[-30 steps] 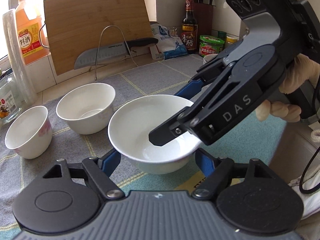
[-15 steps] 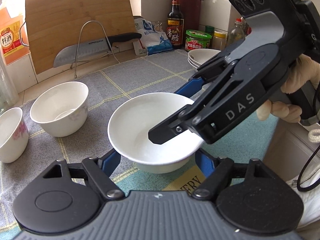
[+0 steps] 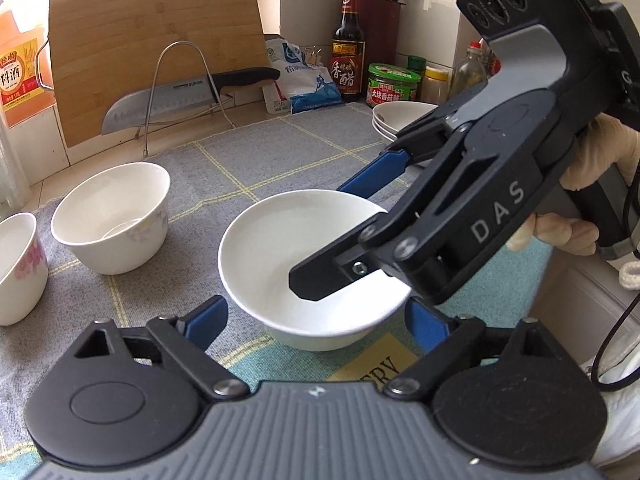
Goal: Organize plates and bowls
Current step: 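Carry the white bowl with the right tool toward the plate stack, then lower the bowl beside the plate stack and open the right tool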
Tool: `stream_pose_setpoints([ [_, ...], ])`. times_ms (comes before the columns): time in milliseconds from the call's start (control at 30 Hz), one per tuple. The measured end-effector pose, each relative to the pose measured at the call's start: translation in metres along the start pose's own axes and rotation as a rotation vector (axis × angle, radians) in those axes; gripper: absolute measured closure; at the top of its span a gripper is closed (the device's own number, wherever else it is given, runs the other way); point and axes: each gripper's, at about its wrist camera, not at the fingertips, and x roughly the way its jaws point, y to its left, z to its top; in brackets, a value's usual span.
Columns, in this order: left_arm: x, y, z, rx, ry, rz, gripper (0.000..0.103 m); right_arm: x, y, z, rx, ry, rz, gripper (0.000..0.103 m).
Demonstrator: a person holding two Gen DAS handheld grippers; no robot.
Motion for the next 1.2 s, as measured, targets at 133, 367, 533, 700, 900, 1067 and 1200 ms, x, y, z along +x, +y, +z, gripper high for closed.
stream_pose_setpoints([
  [133,-0.003,0.001,-0.003,0.004,0.010,0.004,0.006,-0.003,0.001,0.002,0.000,-0.018,-0.003,0.000],
  [367,-0.019,0.012,-0.010,-0.021,0.028,0.043,0.006,-0.002,0.006,0.008,-0.024,-0.028,-0.019,0.000],
  [533,-0.034,0.029,-0.017,-0.064,0.020,0.119,0.006,-0.002,0.012,0.016,-0.052,-0.037,-0.023,0.000],
  [700,-0.044,0.050,-0.020,-0.117,-0.008,0.208,0.006,-0.001,0.016,0.027,-0.086,-0.040,-0.032,0.000],
  [900,-0.037,0.071,-0.014,-0.134,-0.019,0.286,0.006,0.004,0.018,0.040,-0.120,-0.038,-0.053,0.000],
  [1067,-0.025,0.086,-0.007,-0.150,-0.034,0.304,0.006,0.011,0.018,0.051,-0.138,-0.028,-0.064,0.000],
  [1200,-0.013,0.094,0.000,-0.171,-0.045,0.325,0.006,0.018,0.016,0.059,-0.156,-0.019,-0.066,0.000],
])
